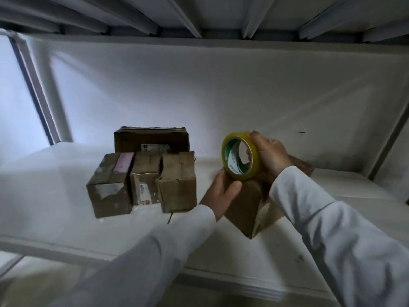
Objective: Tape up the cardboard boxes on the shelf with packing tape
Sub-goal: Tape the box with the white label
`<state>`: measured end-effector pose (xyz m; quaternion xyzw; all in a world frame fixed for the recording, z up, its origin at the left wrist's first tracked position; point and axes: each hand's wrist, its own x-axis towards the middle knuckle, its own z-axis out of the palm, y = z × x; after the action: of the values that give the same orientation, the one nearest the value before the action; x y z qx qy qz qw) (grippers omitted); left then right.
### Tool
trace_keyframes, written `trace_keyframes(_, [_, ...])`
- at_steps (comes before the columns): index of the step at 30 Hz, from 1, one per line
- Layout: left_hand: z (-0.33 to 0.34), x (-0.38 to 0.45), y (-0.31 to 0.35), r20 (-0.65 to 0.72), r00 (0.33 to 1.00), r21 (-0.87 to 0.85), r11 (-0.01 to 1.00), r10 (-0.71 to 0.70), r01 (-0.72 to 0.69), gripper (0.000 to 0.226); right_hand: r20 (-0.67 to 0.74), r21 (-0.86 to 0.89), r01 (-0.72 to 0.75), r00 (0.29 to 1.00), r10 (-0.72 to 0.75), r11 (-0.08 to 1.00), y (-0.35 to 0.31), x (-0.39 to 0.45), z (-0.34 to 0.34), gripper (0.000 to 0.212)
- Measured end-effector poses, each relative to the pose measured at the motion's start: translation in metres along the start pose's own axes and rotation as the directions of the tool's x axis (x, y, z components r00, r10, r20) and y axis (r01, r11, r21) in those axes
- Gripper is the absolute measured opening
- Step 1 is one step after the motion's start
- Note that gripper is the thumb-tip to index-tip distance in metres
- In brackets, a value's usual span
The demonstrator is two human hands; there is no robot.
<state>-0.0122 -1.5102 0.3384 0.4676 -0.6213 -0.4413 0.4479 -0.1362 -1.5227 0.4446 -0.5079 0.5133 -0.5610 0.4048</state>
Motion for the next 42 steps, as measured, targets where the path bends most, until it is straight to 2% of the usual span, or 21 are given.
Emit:
trace_keyframes(1, [0.005, -0.004, -0.001, 0.062, 0.998, 0.086, 0.996, -0.020, 0.014, 0.112, -0.008, -0.006, 0.001, 1.000, -0.001, 1.000, 0.000, 0.001, 0.002, 0.033])
trace_keyframes(3, [0.021, -0.007, 0.003, 0.006, 0.999, 0.267, 0.963, -0.044, 0.041, 0.140, 0.008, -0.002, 0.010, 1.000, -0.010, 1.000, -0.001, -0.002, 0.003, 0.032])
trace_keyframes(5, [0.036, -0.011, 0.009, -0.122, 0.993, 0.361, 0.931, -0.004, 0.048, 0.141, 0.020, -0.044, 0.025, 1.000, -0.024, 0.999, -0.001, -0.006, -0.001, 0.034])
trace_keyframes(7, [0.039, -0.008, 0.009, -0.149, 0.989, 0.404, 0.912, -0.007, 0.067, 0.138, 0.033, -0.229, 0.033, 0.999, -0.026, 0.973, -0.009, -0.007, -0.006, 0.041])
trace_keyframes(9, [0.040, -0.006, 0.013, -0.114, 0.992, 0.441, 0.892, -0.053, 0.099, 0.134, 0.075, -0.478, 0.026, 0.997, 0.011, 0.878, -0.032, -0.004, -0.017, 0.054])
trace_keyframes(11, [0.034, 0.000, 0.019, -0.153, 0.982, 0.398, 0.903, -0.110, 0.163, 0.134, 0.112, -0.676, 0.002, 0.989, 0.100, 0.737, -0.060, -0.005, -0.032, 0.056])
trace_keyframes(13, [0.025, 0.008, 0.022, -0.186, 0.978, 0.426, 0.889, -0.098, 0.170, 0.136, 0.122, -0.763, -0.040, 0.971, 0.204, 0.646, -0.078, -0.009, -0.048, 0.052])
trace_keyframes(15, [0.022, 0.010, 0.022, -0.162, 0.984, 0.491, 0.858, -0.075, 0.147, 0.139, 0.120, -0.810, -0.072, 0.951, 0.284, 0.583, -0.075, -0.018, -0.060, 0.048])
trace_keyframes(17, [0.025, 0.009, 0.022, -0.156, 0.983, 0.490, 0.857, -0.094, 0.159, 0.140, 0.158, -0.810, -0.061, 0.935, 0.316, 0.583, -0.057, -0.027, -0.065, 0.040])
trace_keyframes(19, [0.026, 0.011, 0.022, -0.177, 0.977, 0.446, 0.874, -0.122, 0.191, 0.138, 0.229, -0.806, 0.027, 0.935, 0.270, 0.591, -0.031, -0.034, -0.069, 0.030])
trace_keyframes(21, [0.022, 0.013, 0.023, -0.176, 0.976, 0.427, 0.884, -0.127, 0.192, 0.137, 0.232, -0.824, 0.069, 0.946, 0.225, 0.562, -0.001, -0.042, -0.074, 0.034])
trace_keyframes(24, [0.019, 0.015, 0.023, -0.127, 0.983, 0.483, 0.857, -0.134, 0.180, 0.137, 0.107, -0.810, -0.062, 0.962, 0.252, 0.583, 0.036, -0.057, -0.077, 0.044])
trace_keyframes(27, [0.021, 0.015, 0.025, -0.122, 0.985, 0.440, 0.884, -0.119, 0.161, 0.139, 0.146, -0.709, -0.120, 0.939, 0.311, 0.695, 0.047, -0.053, -0.078, 0.046])
trace_keyframes(30, [0.018, 0.017, 0.029, -0.162, 0.974, 0.239, 0.951, -0.160, 0.196, 0.135, 0.223, -0.544, -0.136, 0.928, 0.299, 0.828, 0.033, -0.045, -0.081, 0.059])
trace_keyframes(32, [0.016, 0.018, 0.031, -0.209, 0.940, 0.044, 0.957, -0.271, 0.286, 0.128, 0.277, -0.482, -0.097, 0.926, 0.257, 0.871, 0.020, -0.033, -0.086, 0.064])
trace_keyframes(35, [0.012, 0.014, 0.031, -0.185, 0.847, -0.208, 0.862, -0.498, 0.462, 0.117, 0.329, -0.383, -0.056, 0.925, 0.192, 0.922, 0.004, -0.025, -0.089, 0.032])
trace_keyframes(37, [0.002, 0.008, 0.029, -0.050, 0.830, -0.181, 0.823, -0.555, 0.539, 0.110, 0.304, -0.372, -0.047, 0.938, 0.169, 0.927, 0.006, -0.022, -0.087, 0.033])
trace_keyframes(39, [-0.016, 0.009, 0.029, 0.106, 0.837, -0.072, 0.835, -0.537, 0.545, 0.113, 0.271, -0.353, -0.064, 0.948, 0.167, 0.933, 0.010, -0.019, -0.085, 0.040])
trace_keyframes(40, [-0.024, 0.012, 0.033, 0.115, 0.843, -0.020, 0.847, -0.526, 0.531, 0.115, 0.260, -0.355, -0.075, 0.950, 0.175, 0.932, 0.011, -0.016, -0.085, 0.042])
trace_keyframes(41, [-0.030, 0.019, 0.038, 0.068, 0.865, -0.021, 0.866, -0.496, 0.499, 0.110, 0.265, -0.363, -0.082, 0.946, 0.187, 0.928, 0.011, -0.013, -0.084, 0.042])
trace_keyframes(42, [-0.036, 0.029, 0.043, -0.039, 0.897, -0.057, 0.897, -0.440, 0.438, 0.094, 0.276, -0.371, -0.086, 0.940, 0.199, 0.924, 0.009, -0.011, -0.082, 0.041])
